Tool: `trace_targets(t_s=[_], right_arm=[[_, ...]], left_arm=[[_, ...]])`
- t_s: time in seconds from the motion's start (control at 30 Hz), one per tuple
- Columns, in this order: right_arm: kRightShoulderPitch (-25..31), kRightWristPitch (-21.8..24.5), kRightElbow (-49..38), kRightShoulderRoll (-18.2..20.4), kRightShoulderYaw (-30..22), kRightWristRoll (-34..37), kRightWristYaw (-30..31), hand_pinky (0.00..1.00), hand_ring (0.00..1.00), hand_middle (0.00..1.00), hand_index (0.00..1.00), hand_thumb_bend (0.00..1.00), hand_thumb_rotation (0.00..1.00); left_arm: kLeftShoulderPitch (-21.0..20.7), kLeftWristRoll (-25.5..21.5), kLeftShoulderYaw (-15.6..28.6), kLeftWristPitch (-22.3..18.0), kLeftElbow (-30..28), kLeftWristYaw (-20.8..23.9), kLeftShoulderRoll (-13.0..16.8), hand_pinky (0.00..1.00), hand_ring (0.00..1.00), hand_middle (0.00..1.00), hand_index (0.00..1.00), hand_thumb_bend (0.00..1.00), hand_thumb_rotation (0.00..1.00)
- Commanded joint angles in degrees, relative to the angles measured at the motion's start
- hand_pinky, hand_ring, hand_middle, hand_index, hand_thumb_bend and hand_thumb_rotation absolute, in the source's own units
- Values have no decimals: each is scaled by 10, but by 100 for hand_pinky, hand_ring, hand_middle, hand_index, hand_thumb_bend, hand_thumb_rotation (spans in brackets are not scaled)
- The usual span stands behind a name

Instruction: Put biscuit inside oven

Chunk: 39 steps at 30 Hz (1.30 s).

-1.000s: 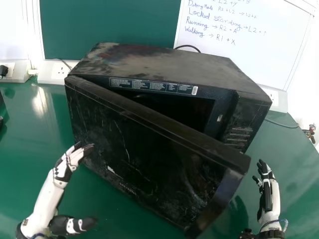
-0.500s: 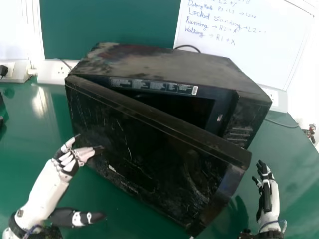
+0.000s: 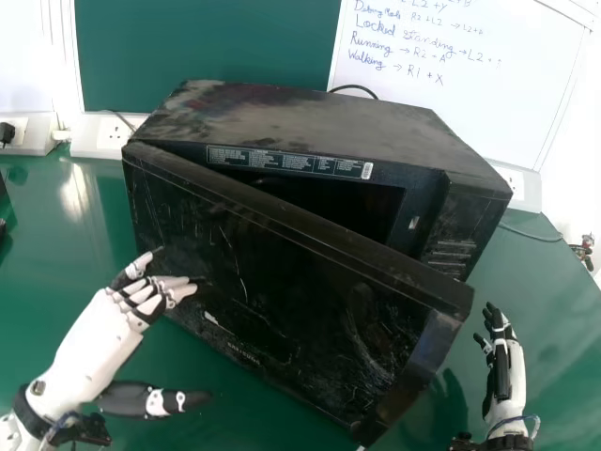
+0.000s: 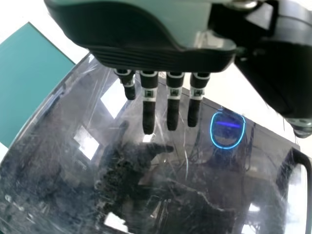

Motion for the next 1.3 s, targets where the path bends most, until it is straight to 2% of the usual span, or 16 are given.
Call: trace_targets(t_s=[0.0,0.27,0.4,0.67,0.87,1.07,1.27], right_arm=[[2,0,-1,5,-1,-1,-4,90,95,96,95,84,100],[3,3,-5,6,-1,-3,-6,90,95,96,95,86,100],[0,1,-1,6,-1,-3,-7,90,94,96,94,85,100],[2,1,-3,9,1,-1,-8,91,95,97,95,85,100],[2,5,-4,9,0,0,-8,92,95,96,95,83,100],[2,5,-3,11,0,2,-8,92,95,96,95,84,100],[0,3,1,12,2,-4,-11,90,95,96,94,85,100]], left_arm=[[5,7,-8,12,-13,-4,19,62,77,86,87,89,74],[-1,-7,-32,51,-28,-14,48,57,72,83,84,90,70],[-9,-24,-44,58,-20,-20,62,57,72,83,84,89,69],[-25,-28,-64,77,-9,-27,80,59,73,83,84,86,72],[-41,-47,-78,84,9,-40,97,59,74,84,86,86,73],[-56,-67,-90,88,21,-59,110,61,75,85,87,86,69],[-71,-82,-101,79,47,-58,119,59,76,86,87,85,69]])
